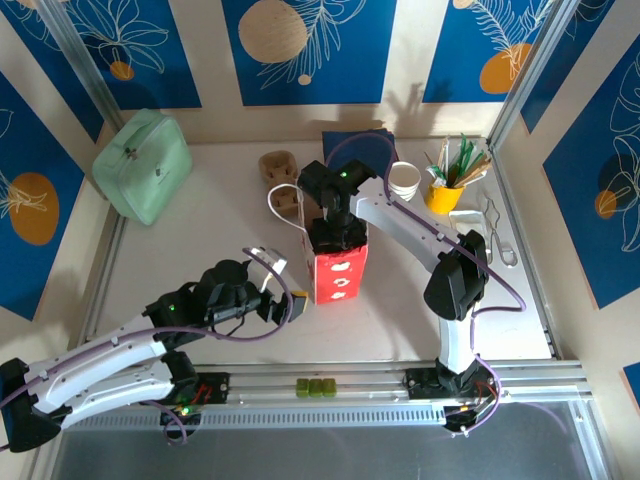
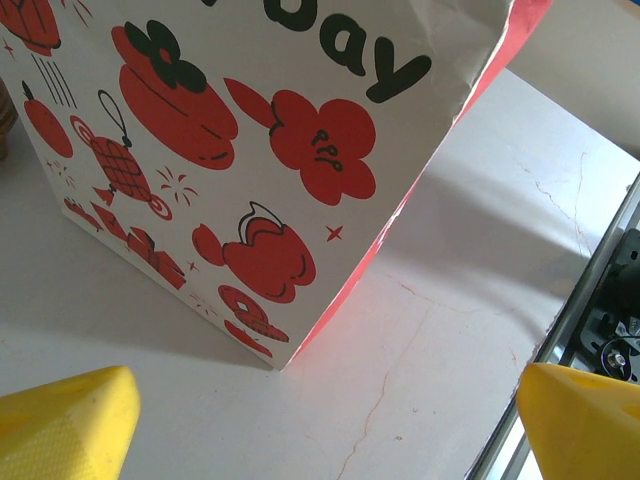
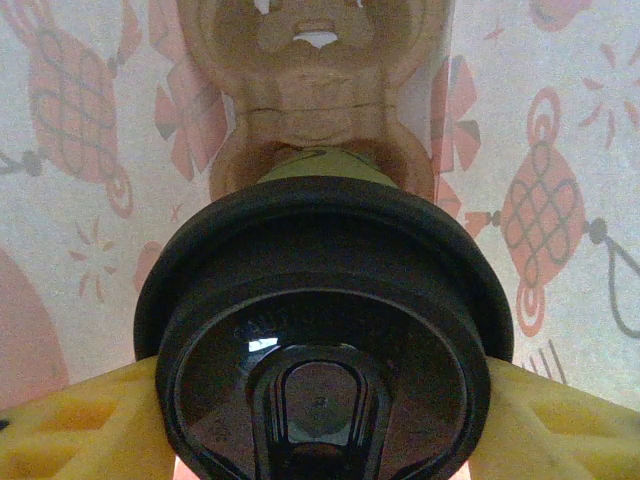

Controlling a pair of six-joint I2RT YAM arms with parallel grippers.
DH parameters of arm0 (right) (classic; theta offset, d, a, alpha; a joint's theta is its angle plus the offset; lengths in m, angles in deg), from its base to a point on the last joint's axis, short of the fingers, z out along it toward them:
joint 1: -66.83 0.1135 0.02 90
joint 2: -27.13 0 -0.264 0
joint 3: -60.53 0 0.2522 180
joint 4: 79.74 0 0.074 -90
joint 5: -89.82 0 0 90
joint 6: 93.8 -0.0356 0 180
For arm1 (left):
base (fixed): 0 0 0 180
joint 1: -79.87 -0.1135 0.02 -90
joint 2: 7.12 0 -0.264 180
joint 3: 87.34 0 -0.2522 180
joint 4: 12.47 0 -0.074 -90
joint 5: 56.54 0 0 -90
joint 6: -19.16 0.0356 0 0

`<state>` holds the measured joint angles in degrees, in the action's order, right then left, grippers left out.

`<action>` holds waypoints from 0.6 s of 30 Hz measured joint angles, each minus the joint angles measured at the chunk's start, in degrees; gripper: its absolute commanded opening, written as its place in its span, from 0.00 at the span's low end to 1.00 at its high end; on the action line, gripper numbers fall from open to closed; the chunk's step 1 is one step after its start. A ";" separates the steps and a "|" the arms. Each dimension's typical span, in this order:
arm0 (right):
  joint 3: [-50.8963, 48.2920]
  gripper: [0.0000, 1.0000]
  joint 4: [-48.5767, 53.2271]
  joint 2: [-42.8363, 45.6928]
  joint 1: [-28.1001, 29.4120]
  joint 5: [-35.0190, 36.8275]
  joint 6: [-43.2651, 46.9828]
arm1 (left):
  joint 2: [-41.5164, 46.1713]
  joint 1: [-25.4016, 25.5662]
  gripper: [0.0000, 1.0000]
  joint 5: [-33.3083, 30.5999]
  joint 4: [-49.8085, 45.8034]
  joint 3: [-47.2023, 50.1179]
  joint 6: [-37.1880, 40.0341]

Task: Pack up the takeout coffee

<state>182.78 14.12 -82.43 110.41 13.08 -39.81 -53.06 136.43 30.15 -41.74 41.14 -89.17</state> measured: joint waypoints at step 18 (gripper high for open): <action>0.02 0.64 1.40 0.04 0.31 -0.66 0.00 | 0.87 0.00 0.97 -0.24 0.00 0.00 -0.02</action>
<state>182.80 15.52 -82.38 110.71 12.42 -39.81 -52.18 136.43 29.91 -41.74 41.14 -89.19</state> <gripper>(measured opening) 0.639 0.966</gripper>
